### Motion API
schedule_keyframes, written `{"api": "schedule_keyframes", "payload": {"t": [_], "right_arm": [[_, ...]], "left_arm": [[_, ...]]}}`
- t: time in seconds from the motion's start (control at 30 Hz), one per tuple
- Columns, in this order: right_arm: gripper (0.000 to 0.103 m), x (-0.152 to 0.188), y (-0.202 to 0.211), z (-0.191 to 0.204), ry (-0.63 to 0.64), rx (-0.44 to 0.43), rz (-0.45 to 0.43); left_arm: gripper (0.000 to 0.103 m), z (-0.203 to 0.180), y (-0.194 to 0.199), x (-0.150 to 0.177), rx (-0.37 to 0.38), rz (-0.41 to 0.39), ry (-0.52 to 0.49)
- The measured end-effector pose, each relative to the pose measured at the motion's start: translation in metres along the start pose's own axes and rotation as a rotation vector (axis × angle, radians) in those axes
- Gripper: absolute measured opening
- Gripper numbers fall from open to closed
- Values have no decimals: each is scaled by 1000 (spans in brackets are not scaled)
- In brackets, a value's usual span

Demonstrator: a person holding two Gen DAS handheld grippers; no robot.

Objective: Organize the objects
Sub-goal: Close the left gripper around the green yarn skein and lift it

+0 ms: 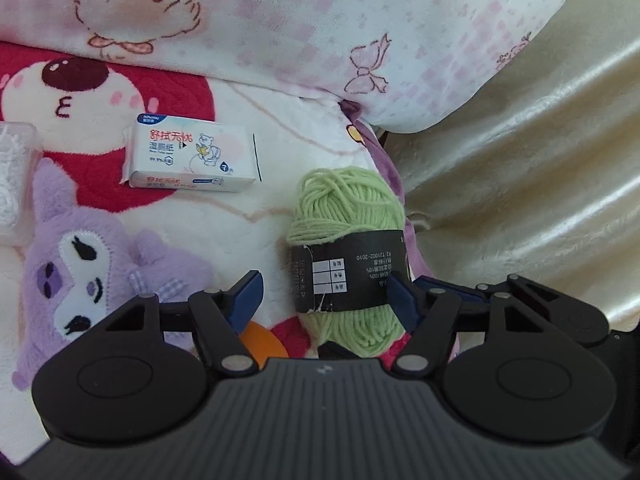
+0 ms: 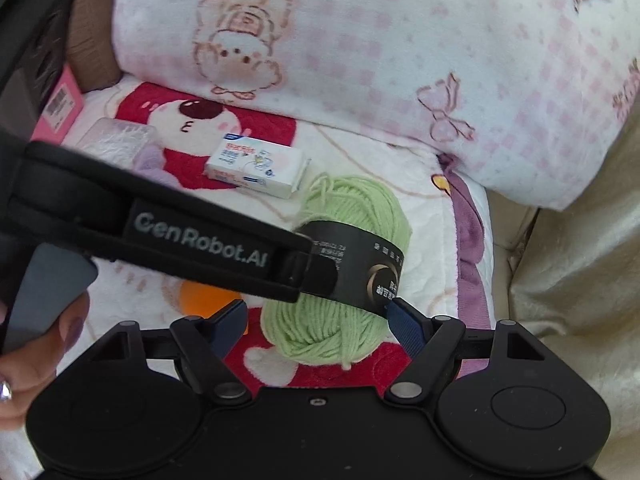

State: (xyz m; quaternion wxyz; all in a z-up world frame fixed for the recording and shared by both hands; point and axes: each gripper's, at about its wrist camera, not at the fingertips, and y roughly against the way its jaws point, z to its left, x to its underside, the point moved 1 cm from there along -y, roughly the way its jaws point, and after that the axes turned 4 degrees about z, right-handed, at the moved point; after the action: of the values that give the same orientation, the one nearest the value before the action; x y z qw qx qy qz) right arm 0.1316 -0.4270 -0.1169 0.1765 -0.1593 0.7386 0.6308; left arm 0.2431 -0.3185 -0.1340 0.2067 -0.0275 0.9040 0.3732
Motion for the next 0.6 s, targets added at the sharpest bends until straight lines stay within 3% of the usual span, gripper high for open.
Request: {"api": "schedule_keyframes", "payload": {"t": [0.37,0.6], "right_arm": [[79,10,-24,-26,-89,15,11],[69,19,-21,-30,-106,-31,-25]], "left_arm": [[67,-6,-27,-7,44,54,5],[67,-13,-30,2,43,45,-23]]}}
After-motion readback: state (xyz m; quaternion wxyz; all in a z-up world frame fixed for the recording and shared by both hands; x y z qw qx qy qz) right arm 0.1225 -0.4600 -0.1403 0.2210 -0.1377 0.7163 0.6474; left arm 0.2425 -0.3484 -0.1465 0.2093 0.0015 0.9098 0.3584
